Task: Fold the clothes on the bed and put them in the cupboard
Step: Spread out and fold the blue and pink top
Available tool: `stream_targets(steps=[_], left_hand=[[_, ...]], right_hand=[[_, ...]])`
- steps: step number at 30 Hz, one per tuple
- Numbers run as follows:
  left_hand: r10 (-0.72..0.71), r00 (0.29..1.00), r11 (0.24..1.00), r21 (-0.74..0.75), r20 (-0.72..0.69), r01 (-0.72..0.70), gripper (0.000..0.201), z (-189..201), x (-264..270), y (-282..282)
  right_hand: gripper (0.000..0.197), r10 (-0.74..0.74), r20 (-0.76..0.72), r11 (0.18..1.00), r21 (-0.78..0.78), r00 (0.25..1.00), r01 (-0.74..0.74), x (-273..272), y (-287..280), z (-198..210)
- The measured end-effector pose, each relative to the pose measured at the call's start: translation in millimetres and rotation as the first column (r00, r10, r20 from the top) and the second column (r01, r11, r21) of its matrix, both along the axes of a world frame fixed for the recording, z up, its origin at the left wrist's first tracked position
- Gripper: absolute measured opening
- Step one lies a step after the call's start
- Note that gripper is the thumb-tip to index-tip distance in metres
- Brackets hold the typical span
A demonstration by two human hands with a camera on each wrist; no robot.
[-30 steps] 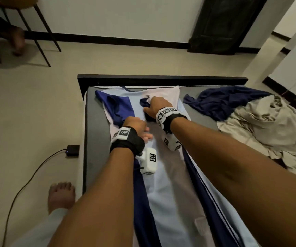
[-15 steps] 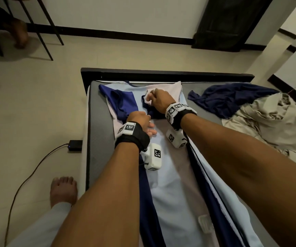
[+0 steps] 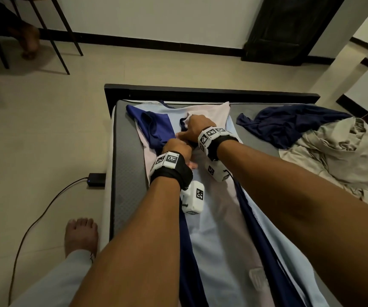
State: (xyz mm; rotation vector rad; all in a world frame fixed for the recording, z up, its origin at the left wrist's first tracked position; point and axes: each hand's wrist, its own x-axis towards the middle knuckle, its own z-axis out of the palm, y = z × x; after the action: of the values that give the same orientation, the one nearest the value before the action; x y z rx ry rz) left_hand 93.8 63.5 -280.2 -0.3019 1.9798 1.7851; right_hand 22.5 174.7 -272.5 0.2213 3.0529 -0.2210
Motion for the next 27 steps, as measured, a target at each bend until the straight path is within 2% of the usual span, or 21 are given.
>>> stream_targets(steps=[1,2,3,4,6,10,12,13,14,16,20,22,24,27], left_hand=[[-0.075,0.997,0.996,-0.056,-0.005,0.075,0.048,4,6,-2],[-0.196,0.979,0.955,-0.239,-0.06,0.176,0.052,0,9,-3],[-0.204,0.979,0.952,-0.24,-0.024,0.192,0.051,1,7,-1],[-0.187,0.982,0.97,-0.155,0.033,0.19,0.044,-2,-7,2],[-0.169,0.984,0.964,-0.199,0.054,0.176,0.035,-10,-17,9],[-0.306,0.951,0.915,-0.287,-0.041,0.282,0.052,2,-17,20],[-0.353,0.927,0.894,-0.335,-0.123,0.296,0.042,21,-2,25],[-0.371,0.911,0.869,-0.411,-0.177,0.274,0.039,26,5,28],[-0.401,0.889,0.832,-0.495,-0.221,0.252,0.041,27,9,35],[-0.488,0.824,0.75,-0.622,-0.288,0.227,0.048,24,17,47],[-0.686,0.675,0.56,-0.79,-0.272,0.251,0.056,9,27,65],[-0.728,0.639,0.493,-0.838,-0.249,0.235,0.054,7,29,72],[-0.735,0.637,0.465,-0.856,-0.233,0.224,0.054,9,31,76],[-0.752,0.628,0.428,-0.874,-0.203,0.23,0.053,12,31,77]], right_hand=[[0.039,-0.017,-0.009,1.0,-0.011,1.0,0.017,-1,0,2],[0.033,-0.024,-0.031,1.0,-0.003,0.999,0.024,-3,0,5],[0.028,-0.027,-0.041,0.999,0.019,0.999,0.028,-1,-1,9],[0.024,-0.026,-0.052,0.998,0.049,0.998,0.028,0,-1,12],[0.023,-0.031,-0.066,0.998,0.056,0.997,0.035,1,0,17],[0.048,-0.087,-0.031,0.971,-0.226,0.996,0.078,-5,11,35],[0.034,-0.114,-0.01,0.942,-0.32,0.993,0.104,-6,24,44],[0.028,-0.155,0.011,0.928,-0.341,0.988,0.149,-5,33,47],[0.032,-0.198,0.042,0.908,-0.368,0.979,0.2,-2,42,50],[0.042,-0.203,0.083,0.925,-0.309,0.976,0.219,-1,64,46],[0.065,-0.216,0.105,0.964,-0.132,0.971,0.229,2,98,26],[0.055,-0.211,0.083,0.968,-0.123,0.974,0.22,4,112,18],[0.042,-0.233,0.052,0.962,-0.135,0.971,0.238,6,119,17],[0.04,-0.19,0.052,0.957,-0.213,0.98,0.197,5,115,18]])
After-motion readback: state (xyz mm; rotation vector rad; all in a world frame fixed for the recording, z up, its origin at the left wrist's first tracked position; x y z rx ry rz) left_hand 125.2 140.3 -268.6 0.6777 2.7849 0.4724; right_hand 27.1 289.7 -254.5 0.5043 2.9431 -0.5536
